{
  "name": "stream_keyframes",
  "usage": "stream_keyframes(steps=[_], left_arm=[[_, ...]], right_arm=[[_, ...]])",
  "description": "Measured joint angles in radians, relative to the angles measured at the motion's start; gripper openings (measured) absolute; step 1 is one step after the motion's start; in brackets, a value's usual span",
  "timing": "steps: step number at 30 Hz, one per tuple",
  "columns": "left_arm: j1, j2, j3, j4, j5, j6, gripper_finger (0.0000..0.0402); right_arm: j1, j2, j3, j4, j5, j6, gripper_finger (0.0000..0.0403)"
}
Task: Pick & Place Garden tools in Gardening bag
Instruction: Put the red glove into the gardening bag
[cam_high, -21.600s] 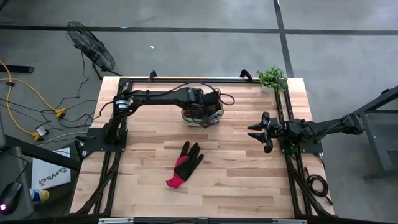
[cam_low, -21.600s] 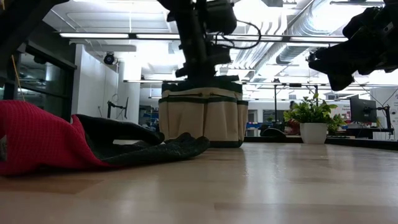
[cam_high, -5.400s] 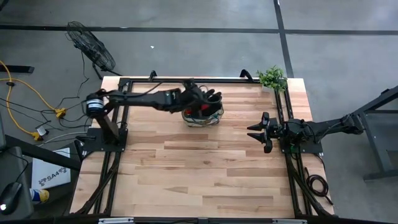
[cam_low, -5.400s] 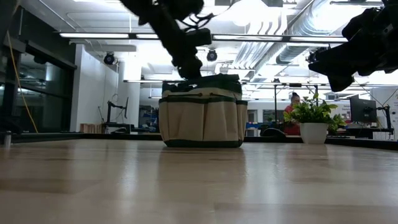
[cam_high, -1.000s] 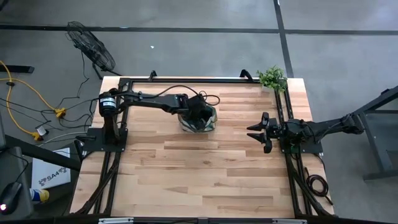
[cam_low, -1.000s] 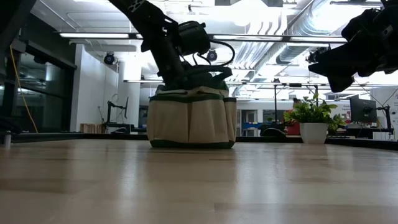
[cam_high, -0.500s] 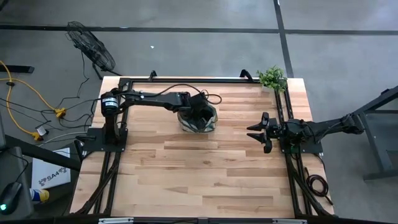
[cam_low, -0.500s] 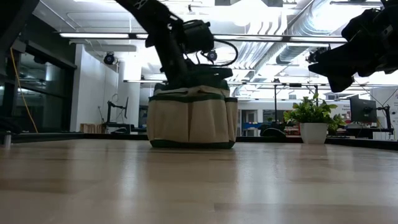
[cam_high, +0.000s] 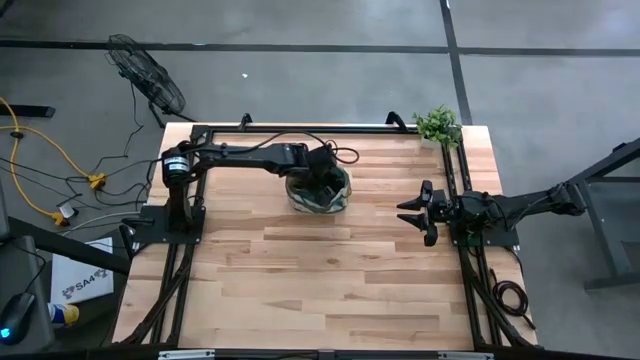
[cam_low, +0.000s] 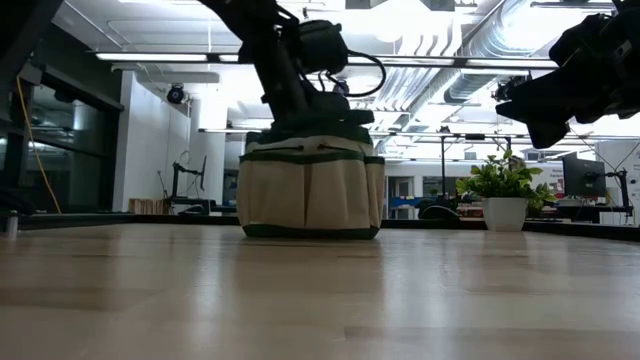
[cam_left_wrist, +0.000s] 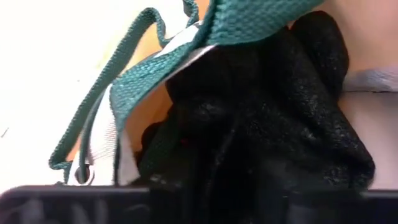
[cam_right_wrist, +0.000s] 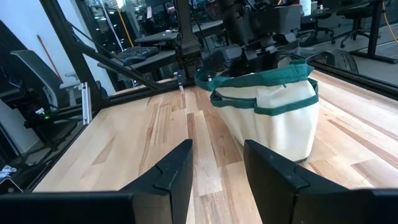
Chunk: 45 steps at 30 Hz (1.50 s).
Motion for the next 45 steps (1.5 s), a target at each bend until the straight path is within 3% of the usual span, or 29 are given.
stream_keyframes(steps=[6, 11, 25, 30, 33, 37, 45], left_arm=[[0.001, -0.039, 0.003, -0.02, 0.007, 0.0, 0.0181], [0.0, -0.084, 0.003, -0.048, -0.003, -0.009, 0.0207], [-0.012, -0.15, 0.004, -0.031, -0.013, -0.158, 0.021], [-0.013, -0.15, 0.004, 0.018, 0.054, -0.179, 0.021], [-0.015, -0.149, 0.004, 0.044, 0.113, -0.239, 0.021], [-0.021, -0.149, 0.004, 0.038, 0.118, -0.329, 0.021], [-0.018, -0.149, -0.065, 0.028, 0.041, -0.612, 0.021]], right_arm=[[0.0, 0.0, 0.0, 0.0, 0.0, 0.0, 0.0135], [0.0, 0.0, 0.0, 0.0, 0.0, 0.0, 0.0135], [0.0, 0.003, 0.0, 0.0, 0.0, 0.0, 0.0135], [0.0, 0.003, 0.0, 0.0, 0.0, 0.0, 0.0135], [0.0, 0.003, 0.0, 0.0, 0.0, 0.0, 0.0135], [0.0, 0.003, 0.0, 0.0, 0.0, 0.0, 0.0135], [0.0, 0.003, 0.0, 0.0, 0.0, 0.0, 0.0135]])
